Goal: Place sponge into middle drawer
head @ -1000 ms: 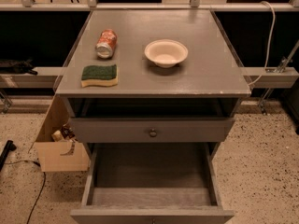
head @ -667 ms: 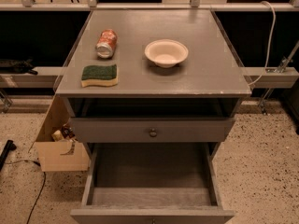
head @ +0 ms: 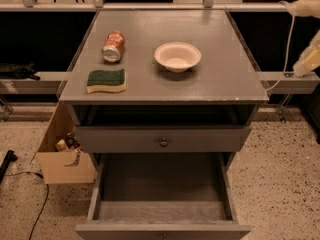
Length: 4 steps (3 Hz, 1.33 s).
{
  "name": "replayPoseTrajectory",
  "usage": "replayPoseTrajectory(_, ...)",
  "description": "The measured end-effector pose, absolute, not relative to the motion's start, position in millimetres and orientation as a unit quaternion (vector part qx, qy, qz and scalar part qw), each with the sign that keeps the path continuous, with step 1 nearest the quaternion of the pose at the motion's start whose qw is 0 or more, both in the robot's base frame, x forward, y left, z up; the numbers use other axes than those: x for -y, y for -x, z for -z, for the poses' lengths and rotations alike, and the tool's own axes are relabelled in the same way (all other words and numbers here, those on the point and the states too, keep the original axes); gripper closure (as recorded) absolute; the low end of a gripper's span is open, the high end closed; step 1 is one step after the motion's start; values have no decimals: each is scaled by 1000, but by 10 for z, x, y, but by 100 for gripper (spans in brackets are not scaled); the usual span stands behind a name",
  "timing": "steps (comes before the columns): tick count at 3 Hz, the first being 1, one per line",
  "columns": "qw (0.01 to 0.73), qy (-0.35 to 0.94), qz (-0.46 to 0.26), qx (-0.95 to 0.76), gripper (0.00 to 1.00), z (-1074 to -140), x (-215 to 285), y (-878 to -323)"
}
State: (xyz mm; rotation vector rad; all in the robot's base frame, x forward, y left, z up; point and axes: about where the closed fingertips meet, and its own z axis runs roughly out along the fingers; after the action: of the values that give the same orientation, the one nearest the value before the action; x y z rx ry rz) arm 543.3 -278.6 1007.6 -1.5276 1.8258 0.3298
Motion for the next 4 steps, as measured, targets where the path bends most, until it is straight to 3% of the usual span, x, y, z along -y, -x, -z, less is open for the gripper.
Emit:
replayPoseTrajectory(1, 346, 638, -144, -673, 0, -9981, 2209, -5299)
replayPoseTrajectory(2, 347, 637, -143, -673, 0, -9990, 2215, -5310)
replayPoseTrajectory(4, 351, 661, -181, -638, 0, -9927, 1415, -5573)
